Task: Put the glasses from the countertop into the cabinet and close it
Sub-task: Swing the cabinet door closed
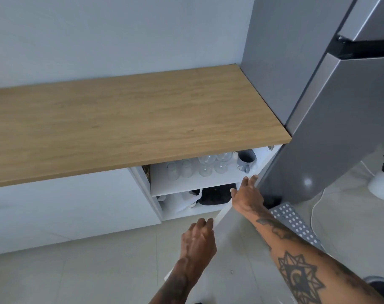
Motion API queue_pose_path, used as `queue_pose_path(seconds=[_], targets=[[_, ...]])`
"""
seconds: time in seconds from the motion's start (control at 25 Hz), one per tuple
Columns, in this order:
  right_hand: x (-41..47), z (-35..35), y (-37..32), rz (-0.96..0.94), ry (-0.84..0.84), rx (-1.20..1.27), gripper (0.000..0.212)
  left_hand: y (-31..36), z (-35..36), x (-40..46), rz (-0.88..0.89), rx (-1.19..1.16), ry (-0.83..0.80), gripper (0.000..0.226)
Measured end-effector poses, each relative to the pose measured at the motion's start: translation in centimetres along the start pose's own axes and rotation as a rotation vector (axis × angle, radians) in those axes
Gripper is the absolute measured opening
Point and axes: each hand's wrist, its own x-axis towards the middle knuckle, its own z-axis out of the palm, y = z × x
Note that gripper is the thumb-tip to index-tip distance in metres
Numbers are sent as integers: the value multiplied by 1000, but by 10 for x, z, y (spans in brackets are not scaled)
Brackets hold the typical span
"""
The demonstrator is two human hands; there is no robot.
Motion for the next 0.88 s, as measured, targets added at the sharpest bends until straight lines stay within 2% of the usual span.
queue_pose_path(seconds=[0.08,0.28,0.4,0.6,0.76,0.88], targets=[[4,-1,-6,-48,-12,-26,70,-10,-3,9,-105,-14,-6,26],[19,-6,-18,-141,-46,-131,69,-39,6,41,-244,122,73,51],[34,-5,-26,-225,9,-170,69,-50,4,60,-294,182,93,49],[57,-1,-21,-405,50,-179,75,-56,-14,86,-276,233,241,47],[70,2,-13,-498,37,-197,79,-63,-19,106,-342,196,264,39],[73,-1,-12,-512,92,-220,76,-58,-15,117,-416,148,234,44]])
